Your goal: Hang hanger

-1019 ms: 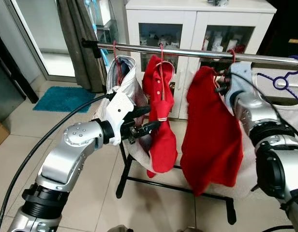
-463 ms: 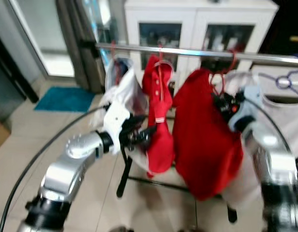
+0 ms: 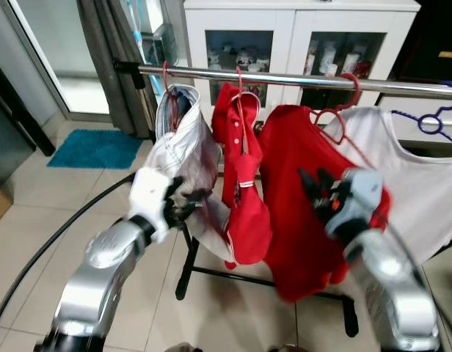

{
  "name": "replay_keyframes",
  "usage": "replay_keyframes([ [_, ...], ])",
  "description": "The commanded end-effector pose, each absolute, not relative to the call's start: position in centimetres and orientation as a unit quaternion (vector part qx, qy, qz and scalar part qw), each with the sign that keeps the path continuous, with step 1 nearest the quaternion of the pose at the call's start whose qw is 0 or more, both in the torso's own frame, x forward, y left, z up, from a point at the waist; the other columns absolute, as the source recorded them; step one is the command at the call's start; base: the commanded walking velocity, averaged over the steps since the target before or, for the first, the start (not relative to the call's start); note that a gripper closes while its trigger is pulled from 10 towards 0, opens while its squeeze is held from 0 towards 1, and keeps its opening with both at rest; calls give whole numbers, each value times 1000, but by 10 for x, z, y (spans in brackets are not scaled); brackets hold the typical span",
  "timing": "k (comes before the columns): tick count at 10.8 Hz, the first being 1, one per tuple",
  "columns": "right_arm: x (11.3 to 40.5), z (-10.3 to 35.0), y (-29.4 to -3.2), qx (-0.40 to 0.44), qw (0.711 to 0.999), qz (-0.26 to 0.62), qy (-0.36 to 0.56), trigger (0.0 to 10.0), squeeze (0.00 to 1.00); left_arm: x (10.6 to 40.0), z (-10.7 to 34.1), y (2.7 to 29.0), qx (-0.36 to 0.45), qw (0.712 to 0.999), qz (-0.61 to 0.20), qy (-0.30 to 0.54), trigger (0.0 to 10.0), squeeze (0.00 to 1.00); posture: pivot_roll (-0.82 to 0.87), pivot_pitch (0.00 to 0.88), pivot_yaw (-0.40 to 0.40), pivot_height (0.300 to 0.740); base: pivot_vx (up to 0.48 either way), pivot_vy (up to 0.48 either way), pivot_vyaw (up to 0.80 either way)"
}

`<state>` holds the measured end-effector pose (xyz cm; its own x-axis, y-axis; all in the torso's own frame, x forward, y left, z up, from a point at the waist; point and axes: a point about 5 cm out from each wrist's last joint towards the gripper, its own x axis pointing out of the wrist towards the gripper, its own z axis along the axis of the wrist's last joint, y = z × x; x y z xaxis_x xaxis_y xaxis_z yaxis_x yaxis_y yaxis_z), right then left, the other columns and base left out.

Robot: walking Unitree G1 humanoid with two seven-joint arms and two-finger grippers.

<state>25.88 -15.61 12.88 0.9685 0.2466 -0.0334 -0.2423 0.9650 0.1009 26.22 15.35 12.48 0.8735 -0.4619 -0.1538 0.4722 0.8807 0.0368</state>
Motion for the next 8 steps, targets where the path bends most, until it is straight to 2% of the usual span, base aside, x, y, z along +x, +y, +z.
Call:
replay_keyframes([
  [1, 258, 126, -157, 48, 992, 111, 28, 10000, 0, 260, 126, 152, 51, 968, -238, 61, 10000, 0, -84, 42, 49, 740, 0, 0, 0],
  [8, 258, 126, -157, 48, 992, 111, 28, 10000, 0, 260, 126, 152, 51, 968, -238, 61, 10000, 0, -84, 42, 49, 740, 0, 0, 0],
])
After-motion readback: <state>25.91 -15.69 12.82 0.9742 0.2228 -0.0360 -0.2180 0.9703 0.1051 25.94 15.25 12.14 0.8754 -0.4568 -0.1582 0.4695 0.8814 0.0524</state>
